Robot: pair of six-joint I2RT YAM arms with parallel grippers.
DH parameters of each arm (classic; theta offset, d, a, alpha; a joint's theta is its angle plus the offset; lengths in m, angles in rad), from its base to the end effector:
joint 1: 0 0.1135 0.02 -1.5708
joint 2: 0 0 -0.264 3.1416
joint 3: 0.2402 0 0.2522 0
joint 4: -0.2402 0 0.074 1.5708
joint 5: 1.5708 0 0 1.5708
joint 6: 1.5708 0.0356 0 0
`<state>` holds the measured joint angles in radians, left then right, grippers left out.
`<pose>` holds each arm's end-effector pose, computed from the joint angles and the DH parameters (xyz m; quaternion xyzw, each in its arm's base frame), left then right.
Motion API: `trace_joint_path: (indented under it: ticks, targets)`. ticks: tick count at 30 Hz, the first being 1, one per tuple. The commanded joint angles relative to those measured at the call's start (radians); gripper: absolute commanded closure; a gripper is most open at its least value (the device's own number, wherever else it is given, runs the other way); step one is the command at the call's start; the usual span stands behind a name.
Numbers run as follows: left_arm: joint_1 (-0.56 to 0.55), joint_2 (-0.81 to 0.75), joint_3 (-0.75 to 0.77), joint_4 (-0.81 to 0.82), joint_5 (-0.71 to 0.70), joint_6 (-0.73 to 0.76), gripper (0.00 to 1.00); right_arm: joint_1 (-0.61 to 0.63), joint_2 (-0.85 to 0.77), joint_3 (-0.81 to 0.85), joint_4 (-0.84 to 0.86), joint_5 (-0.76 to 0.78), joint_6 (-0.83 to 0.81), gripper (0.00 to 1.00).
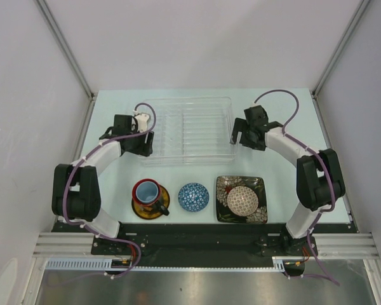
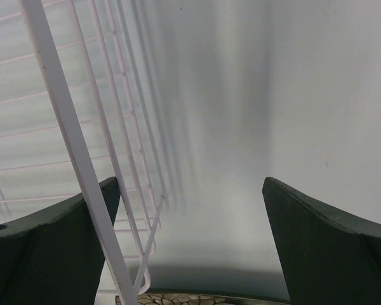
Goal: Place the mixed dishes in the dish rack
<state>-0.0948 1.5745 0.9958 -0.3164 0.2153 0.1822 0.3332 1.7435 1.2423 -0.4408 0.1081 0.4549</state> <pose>0.3247 -0.0385 0.2089 0.1648 0.9241 -0.0869 0.3337 0.3541 0.1185 0.2200 0.0744 0.9468 0.0711 0.3049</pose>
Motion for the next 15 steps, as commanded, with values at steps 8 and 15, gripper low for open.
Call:
trace_joint_path:
  ticks: [8, 15]
  targets:
    - [-0.066, 0.033, 0.09, 0.004, 0.022, -0.038, 0.31, -0.034, -0.213, -0.239, 0.013, 0.047, 0.027, 0.0]
    - [-0.103, 0.021, 0.089, -0.001, 0.027, -0.064, 0.31, -0.091, -0.23, -0.244, 0.043, 0.015, 0.025, 0.0]
